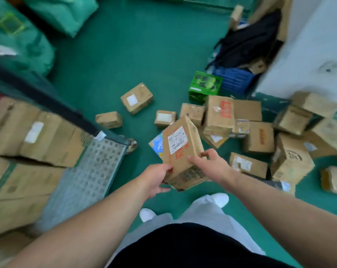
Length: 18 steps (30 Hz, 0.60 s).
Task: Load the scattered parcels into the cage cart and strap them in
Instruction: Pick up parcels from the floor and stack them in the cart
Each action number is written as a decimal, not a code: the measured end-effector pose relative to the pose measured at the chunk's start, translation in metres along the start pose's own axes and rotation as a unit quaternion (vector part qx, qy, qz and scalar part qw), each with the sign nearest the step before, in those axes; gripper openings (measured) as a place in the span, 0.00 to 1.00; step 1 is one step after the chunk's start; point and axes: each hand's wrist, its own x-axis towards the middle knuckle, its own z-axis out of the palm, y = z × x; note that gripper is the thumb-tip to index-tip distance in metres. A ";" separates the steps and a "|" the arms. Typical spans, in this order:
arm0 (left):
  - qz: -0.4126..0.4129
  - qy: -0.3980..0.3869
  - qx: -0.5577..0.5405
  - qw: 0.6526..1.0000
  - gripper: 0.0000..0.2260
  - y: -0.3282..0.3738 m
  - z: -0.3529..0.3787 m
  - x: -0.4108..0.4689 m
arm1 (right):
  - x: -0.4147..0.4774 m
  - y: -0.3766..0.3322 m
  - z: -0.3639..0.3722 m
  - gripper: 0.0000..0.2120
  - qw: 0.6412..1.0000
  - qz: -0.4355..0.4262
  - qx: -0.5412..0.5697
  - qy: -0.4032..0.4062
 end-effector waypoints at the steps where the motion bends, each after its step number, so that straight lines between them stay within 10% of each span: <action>1: 0.002 0.001 -0.022 1.000 0.11 -0.013 -0.027 -0.009 | -0.003 -0.013 0.028 0.33 0.999 -0.013 -0.036 0.000; 10: -0.017 -0.010 -0.249 0.968 0.22 -0.127 -0.240 -0.082 | -0.059 -0.087 0.311 0.32 0.933 -0.158 -0.320 -0.046; 14: 0.004 0.010 -0.312 0.950 0.45 -0.174 -0.306 -0.094 | -0.075 -0.114 0.383 0.31 0.879 -0.226 -0.409 -0.094; 18: 0.033 0.018 -0.410 0.911 0.37 -0.194 -0.355 -0.107 | -0.087 -0.147 0.443 0.29 0.820 -0.290 -0.474 -0.135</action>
